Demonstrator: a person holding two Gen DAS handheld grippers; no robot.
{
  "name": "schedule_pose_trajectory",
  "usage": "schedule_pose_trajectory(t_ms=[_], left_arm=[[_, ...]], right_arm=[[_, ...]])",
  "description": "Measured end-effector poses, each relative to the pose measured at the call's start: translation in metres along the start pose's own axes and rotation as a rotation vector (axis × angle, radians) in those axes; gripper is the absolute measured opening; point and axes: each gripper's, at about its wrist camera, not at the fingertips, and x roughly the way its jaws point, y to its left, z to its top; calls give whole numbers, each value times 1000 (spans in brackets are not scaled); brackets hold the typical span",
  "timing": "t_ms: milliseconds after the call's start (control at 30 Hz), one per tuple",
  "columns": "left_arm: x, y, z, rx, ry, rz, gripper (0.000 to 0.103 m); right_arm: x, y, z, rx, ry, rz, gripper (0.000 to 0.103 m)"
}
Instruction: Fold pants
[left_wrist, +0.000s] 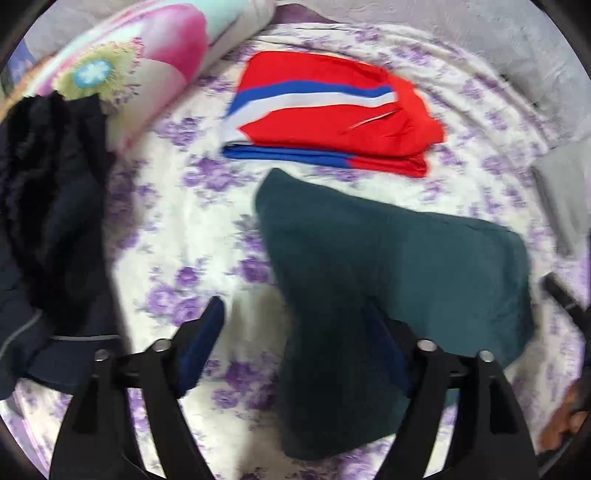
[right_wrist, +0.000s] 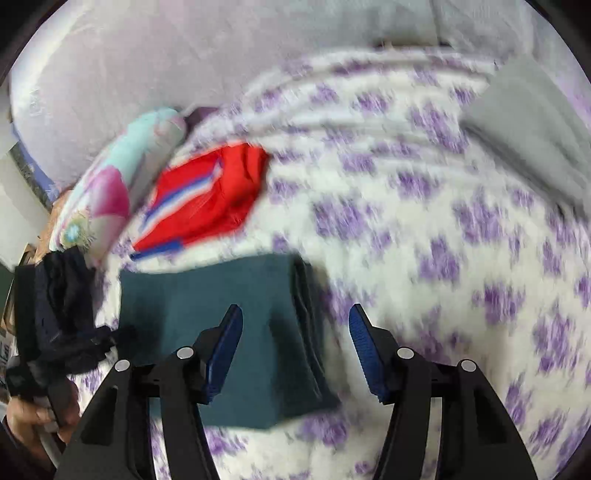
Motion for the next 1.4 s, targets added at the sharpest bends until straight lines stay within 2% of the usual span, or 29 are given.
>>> schedule_pose_trajectory(t_ms=[33,100,167,233,300,333,400,467,533,633,700,833,1400], left_arm=[[12,-2,-2,14,42,64,80],[27,-2,-2,7,88,55,85],[25,-3,1,1,103,74,88],[14,-7,4,27,111,107,87],[-15,-8,-1,38,49,126,87],[-28,-8,-4,28,20,121,87],[-69,-8,-19,-6,-59,76,87],[-96,-16,-34,-1,-96,42,90],[-123,-27,-58,35,-127,15,94],[-143,-35,-88,66,-131,6,94],[-156,-38,-106,58,-137,24,94],[-175,-37,-123,89,-165,24,94],[-193,-29,-150,139,-158,2,95]], right_arm=[[10,4,2,4,52,58,60],[34,5,-3,29,155,126,62],[57,13,-14,-66,251,7,62],[46,34,-18,-202,229,-64,68],[22,40,-18,-197,196,-22,70],[-3,43,-19,-178,136,14,71],[-41,45,-23,-155,45,41,89],[-80,47,-38,-152,-15,56,92],[-102,52,-56,-146,-42,28,93],[-113,49,-77,-105,-25,1,93],[-117,48,-95,-78,24,10,93],[-131,52,-115,-81,11,-32,93],[-162,64,-141,-28,-28,-92,95]])
